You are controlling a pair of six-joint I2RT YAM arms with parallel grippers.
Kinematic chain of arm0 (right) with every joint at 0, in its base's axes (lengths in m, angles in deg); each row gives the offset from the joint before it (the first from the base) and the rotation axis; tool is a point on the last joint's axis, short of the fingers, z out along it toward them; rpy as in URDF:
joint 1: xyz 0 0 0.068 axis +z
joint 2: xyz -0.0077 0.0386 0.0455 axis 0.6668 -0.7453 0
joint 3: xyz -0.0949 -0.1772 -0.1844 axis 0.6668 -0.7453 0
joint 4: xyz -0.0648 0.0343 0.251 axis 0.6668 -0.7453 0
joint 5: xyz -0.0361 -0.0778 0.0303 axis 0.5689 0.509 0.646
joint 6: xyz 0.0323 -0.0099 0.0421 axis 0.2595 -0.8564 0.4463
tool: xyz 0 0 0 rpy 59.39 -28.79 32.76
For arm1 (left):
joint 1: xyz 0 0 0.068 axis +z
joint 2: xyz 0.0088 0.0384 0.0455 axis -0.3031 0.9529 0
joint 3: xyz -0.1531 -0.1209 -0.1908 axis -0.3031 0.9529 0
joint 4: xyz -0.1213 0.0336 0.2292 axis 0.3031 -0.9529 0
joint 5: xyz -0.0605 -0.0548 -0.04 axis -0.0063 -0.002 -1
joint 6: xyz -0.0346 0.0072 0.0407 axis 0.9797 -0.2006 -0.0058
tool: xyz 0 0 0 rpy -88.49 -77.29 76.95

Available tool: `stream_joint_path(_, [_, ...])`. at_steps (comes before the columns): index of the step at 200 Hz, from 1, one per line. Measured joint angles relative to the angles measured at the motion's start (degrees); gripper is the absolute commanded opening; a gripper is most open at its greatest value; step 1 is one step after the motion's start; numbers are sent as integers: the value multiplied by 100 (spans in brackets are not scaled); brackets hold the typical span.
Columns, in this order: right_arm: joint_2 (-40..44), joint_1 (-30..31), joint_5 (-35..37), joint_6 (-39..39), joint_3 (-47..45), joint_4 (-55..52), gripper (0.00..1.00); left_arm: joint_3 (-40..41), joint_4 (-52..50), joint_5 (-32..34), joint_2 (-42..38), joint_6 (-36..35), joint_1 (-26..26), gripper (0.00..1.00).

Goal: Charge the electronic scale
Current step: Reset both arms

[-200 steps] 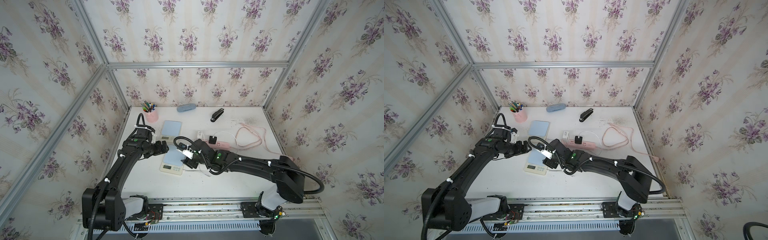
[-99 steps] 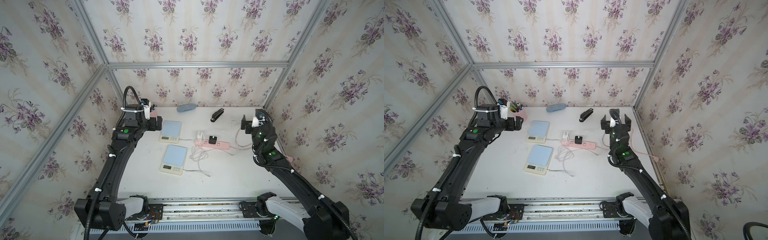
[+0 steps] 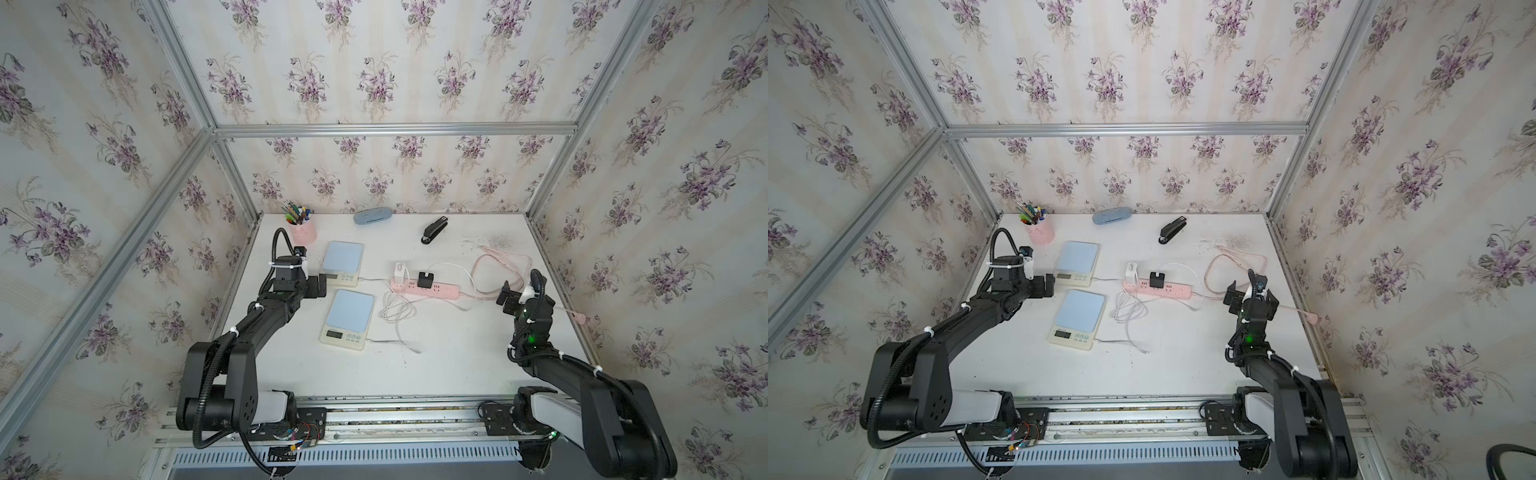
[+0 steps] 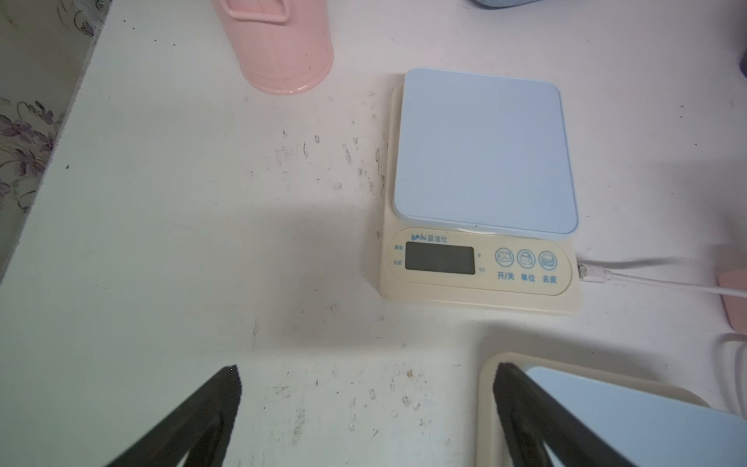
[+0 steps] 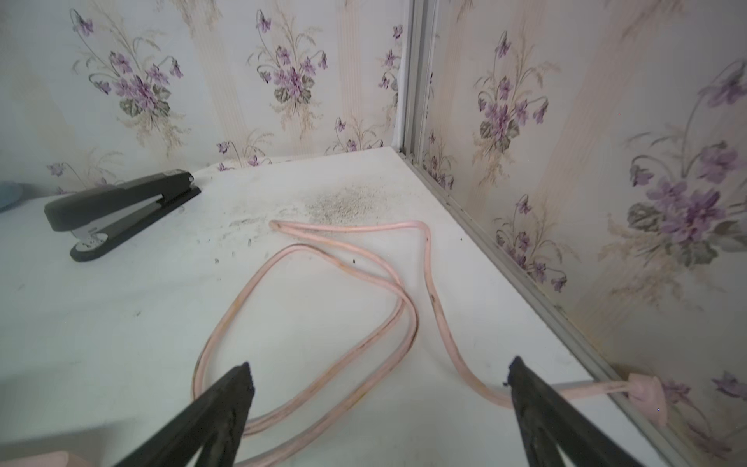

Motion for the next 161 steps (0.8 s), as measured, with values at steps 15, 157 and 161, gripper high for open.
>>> stream_joint_path(15, [-382,-4,-151,50,26,286,100,391,616,55,4,15,2,99])
stream_joint_path(157, [-1952,219,-1167,-68,494,2118,100,1576,3930,-92,745,-129,-166,99])
stream_joint_path(161, [-1952,219,-1158,-70,498,2105,100,1576,3928,-92,743,-129,-166,99])
